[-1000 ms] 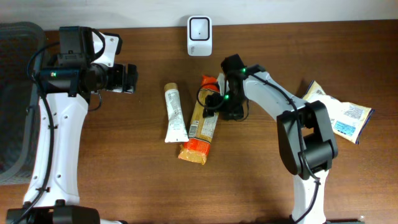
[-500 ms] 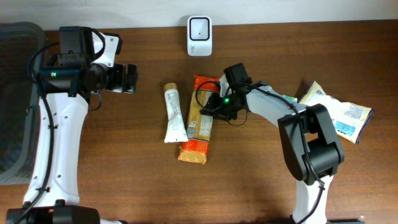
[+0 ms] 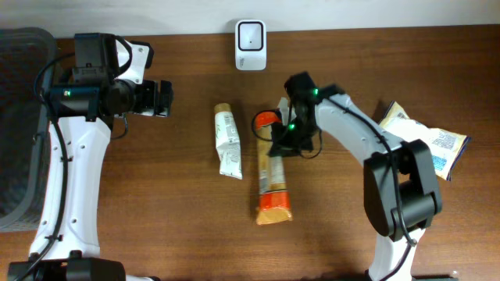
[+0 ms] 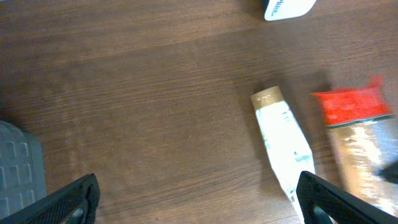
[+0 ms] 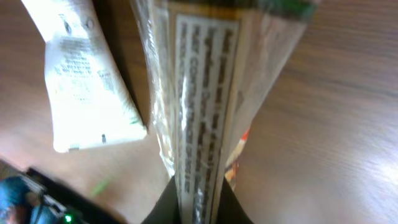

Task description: Scan the item barcode

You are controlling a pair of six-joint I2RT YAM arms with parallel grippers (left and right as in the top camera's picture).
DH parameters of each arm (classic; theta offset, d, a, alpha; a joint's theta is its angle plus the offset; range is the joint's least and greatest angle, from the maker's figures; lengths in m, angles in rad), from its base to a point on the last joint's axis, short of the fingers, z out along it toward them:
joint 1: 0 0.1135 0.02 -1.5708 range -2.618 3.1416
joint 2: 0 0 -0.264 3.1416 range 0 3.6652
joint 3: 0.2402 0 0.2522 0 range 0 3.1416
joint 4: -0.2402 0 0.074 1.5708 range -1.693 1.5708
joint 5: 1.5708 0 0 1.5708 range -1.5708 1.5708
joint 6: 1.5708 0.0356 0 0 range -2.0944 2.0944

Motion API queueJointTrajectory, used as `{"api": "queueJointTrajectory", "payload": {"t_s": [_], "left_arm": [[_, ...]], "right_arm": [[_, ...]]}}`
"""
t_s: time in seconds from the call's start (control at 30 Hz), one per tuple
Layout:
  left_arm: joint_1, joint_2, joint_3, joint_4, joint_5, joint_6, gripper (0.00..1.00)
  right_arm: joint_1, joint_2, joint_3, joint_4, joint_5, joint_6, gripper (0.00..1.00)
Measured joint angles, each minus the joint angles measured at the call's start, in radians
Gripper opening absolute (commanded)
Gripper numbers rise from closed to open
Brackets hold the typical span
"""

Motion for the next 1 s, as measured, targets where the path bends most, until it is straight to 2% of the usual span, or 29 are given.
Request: {"api": "queueJointTrajectory", "payload": {"t_s": [0.03, 0.1, 0.3, 0.43, 0.6, 0.67, 0.73, 0.83, 1.0], "left_arm": [[0.0, 0.0, 0.0, 0.0, 0.0, 0.0, 0.99], [0.0, 0.0, 0.0, 0.0, 0.0, 0.0, 0.99], [0.0, 0.0, 0.0, 0.0, 0.0, 0.0, 0.99], [0.0, 0.0, 0.0, 0.0, 0.0, 0.0, 0.99], [0.0, 0.0, 0.0, 0.0, 0.0, 0.0, 0.99], [0.0, 0.0, 0.0, 0.0, 0.0, 0.0, 0.99], [0.0, 0.0, 0.0, 0.0, 0.0, 0.0, 0.99], [0.0, 0.0, 0.0, 0.0, 0.0, 0.0, 0.99], [0.0, 0.0, 0.0, 0.0, 0.0, 0.0, 0.99]], "right_arm": [[0.0, -0.002, 0.075, -0.114, 0.065, -0.007, 0.04], [0.007, -0.02, 0.186, -0.23, 0.212, -0.021, 0.04], [0.097, -0.006, 0.255, -0.348, 0.682, -0.018, 0.04], [0.144, 0.129, 0.255, -0.306, 0.782, -0.017, 0.04], [0.19, 0.197, 0.254, -0.279, 0.791, -0.01, 0.29], [0.23, 0.198, 0.254, -0.249, 0.756, -0.01, 0.58], [0.266, 0.198, 0.254, -0.238, 0.722, -0.018, 0.68], [0.289, 0.198, 0.254, -0.244, 0.691, -0.023, 0.69], [0.239, 0.198, 0.254, -0.259, 0.682, -0.021, 0.69]]}}
